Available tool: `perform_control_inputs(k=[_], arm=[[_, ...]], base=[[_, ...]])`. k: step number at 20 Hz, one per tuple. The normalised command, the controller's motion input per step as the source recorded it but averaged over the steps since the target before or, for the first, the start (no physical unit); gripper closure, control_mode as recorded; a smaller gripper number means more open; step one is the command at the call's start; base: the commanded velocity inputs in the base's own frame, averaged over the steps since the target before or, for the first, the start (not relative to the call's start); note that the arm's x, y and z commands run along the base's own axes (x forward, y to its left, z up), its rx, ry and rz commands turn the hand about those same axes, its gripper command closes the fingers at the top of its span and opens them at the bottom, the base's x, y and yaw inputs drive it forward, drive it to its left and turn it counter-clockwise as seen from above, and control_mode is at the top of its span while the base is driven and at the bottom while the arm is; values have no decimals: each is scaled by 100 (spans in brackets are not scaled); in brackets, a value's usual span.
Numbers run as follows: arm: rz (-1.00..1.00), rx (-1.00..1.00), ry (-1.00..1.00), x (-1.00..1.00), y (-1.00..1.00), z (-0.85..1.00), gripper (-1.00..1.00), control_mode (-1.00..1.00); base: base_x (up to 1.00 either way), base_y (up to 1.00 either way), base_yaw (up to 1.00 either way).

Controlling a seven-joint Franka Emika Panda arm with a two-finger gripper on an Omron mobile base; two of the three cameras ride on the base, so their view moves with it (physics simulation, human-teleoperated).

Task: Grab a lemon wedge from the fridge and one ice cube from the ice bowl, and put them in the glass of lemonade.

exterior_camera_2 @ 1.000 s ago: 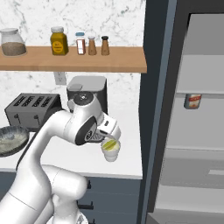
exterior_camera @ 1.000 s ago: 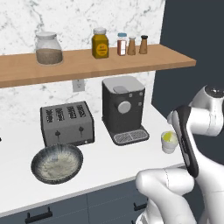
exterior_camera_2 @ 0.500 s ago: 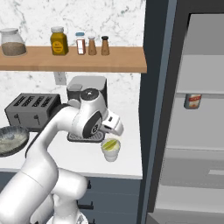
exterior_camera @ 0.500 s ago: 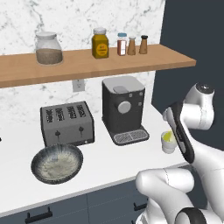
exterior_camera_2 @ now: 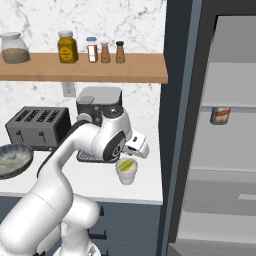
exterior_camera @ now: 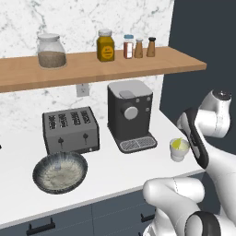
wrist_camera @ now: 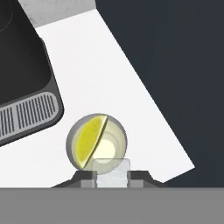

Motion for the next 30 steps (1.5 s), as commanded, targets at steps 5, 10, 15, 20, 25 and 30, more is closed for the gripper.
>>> perform_control_inputs(k=[5, 10, 15, 20, 25, 30], arm=[[0, 0, 0, 8, 16, -7, 100, -100], [0, 0, 0, 3, 1, -15, 100, -100], [0, 0, 0, 14, 0, -27, 100, -100], [0, 0, 0, 7, 0, -30, 100, -100], [0, 0, 0, 1, 0, -1, 100, -100], [0, 0, 0, 13, 0, 0, 100, -100]], base=[[0, 0, 0], [0, 0, 0], [0, 0, 0], [0, 0, 0], [0, 0, 0], [0, 0, 0]])
